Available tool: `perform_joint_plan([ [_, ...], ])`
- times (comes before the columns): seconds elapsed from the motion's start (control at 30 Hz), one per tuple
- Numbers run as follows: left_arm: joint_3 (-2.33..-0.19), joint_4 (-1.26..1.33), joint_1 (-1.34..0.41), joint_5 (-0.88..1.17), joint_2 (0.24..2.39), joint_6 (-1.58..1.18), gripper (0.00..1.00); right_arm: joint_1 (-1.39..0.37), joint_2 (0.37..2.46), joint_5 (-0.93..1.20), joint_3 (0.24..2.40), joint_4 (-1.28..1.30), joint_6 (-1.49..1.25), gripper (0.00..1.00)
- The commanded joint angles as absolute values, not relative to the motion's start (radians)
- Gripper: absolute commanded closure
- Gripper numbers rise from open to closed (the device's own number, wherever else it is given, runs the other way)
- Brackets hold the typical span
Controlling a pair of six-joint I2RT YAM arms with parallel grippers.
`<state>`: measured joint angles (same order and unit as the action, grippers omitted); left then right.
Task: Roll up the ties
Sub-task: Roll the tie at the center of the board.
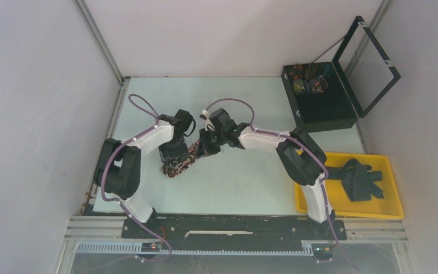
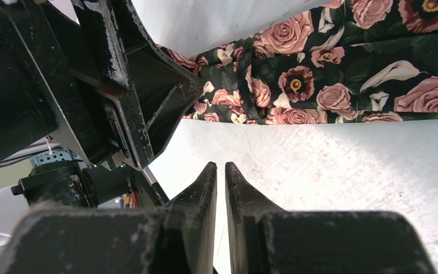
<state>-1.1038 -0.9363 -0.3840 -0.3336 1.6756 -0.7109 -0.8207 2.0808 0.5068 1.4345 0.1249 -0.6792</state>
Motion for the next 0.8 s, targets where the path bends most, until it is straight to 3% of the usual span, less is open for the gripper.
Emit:
perform_joint_plan([
  [0.0,-1.137,-0.930,-0.387,-0.359,1.604,-0.748,0.35,-0.827,2.005,0.503,1.438,0.108,-0.657,0.87],
  [0.17,-1.138,-0.928,-0.387,-0.391,1.551,-0.750,0.29,-0.831,1.997,0.506,1.450,0.110,-0.655,0.87],
  [0.5,-1.133,-0.941,-0.379,-0.447,1.462,-0.758,0.29,-0.859,1.990,0.507,1.489,0.128,-0.642,0.86],
  [0.77,-1.040,-0.988,-0.287,-0.507,1.166,-0.766,0.30,-0.914,2.048,0.562,1.608,0.143,-0.643,0.85],
])
